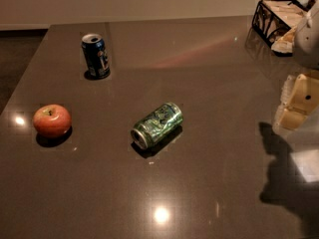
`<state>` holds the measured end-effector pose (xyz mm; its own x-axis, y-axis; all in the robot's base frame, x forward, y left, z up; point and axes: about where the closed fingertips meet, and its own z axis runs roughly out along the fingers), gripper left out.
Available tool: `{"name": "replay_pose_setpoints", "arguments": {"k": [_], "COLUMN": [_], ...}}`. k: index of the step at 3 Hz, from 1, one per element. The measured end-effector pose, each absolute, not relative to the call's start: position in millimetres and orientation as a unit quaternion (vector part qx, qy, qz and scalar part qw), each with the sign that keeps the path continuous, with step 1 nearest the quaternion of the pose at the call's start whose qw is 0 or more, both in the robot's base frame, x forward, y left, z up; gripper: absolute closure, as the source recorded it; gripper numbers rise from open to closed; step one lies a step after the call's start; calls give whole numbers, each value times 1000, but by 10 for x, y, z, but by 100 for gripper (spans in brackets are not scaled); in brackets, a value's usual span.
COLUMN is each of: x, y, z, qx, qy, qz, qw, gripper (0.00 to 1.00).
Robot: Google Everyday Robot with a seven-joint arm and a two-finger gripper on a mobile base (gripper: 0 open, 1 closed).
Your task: Move pepsi can near green can
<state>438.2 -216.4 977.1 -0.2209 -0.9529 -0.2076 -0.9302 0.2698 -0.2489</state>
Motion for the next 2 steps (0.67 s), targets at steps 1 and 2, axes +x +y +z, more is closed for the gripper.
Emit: {"name": "replay_pose_setpoints", "arguments": {"k": [1, 2], "x": [4382, 4673], "y": [-2164, -1958], "z": [9771, 9824], "qx": [-603, -598], "qy": [780, 777], "qz": [-36, -11], "qw": [161, 193], "gripper": [0, 0]}}
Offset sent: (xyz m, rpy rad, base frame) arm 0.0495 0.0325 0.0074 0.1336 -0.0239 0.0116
